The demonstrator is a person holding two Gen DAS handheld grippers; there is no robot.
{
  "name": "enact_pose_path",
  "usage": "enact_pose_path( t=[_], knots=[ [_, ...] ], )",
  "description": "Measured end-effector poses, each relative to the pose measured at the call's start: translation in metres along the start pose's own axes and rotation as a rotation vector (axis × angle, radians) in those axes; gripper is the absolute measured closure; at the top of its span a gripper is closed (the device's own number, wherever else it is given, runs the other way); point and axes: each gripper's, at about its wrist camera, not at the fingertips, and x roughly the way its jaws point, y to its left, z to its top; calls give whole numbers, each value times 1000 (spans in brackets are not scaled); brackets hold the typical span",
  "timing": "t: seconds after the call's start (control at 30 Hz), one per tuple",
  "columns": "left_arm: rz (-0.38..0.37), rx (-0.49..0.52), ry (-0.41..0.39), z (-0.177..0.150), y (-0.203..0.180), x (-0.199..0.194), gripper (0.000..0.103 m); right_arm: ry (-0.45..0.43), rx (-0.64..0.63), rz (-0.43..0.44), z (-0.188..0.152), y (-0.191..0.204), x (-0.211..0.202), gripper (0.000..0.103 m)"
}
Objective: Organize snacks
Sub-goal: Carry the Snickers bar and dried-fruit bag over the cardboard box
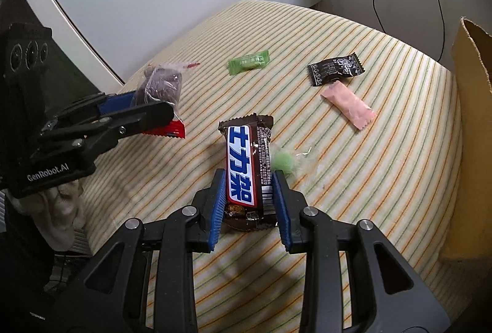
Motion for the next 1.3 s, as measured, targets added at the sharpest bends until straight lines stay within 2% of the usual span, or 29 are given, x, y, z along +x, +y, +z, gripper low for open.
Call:
enact_pose_path(
  t=[0.23,0.43,0.53,0.77,0.83,1.1,1.23,1.3],
  knots=[
    [-1,-3,4,-3,1,-1,63,-11,11,-15,-13,2,-13,71],
    [-8,-3,1,-3,0,-2,63,-25,-7,-16,-20,12,-32,58],
    [-11,-3,-1,-4,0,-4,63,-23,-17,-19,-20,17,-35,58],
    [-8,-8,-6,-5,1,-6,63,-25,-57,-45,2,21,-22,57],
    [-7,-9,-7,-5,1,-7,63,-24,-76,-64,10,22,-19,50],
    [-8,-14,-8,-6,2,-8,63,48,-155,-90,28,27,-10,49],
    [-8,-21,-10,-8,5,-10,63,69,-186,-160,30,18,-12,49],
    [-9,-24,-8,-9,7,-9,63,45,-176,-99,26,17,-25,49]
  ],
)
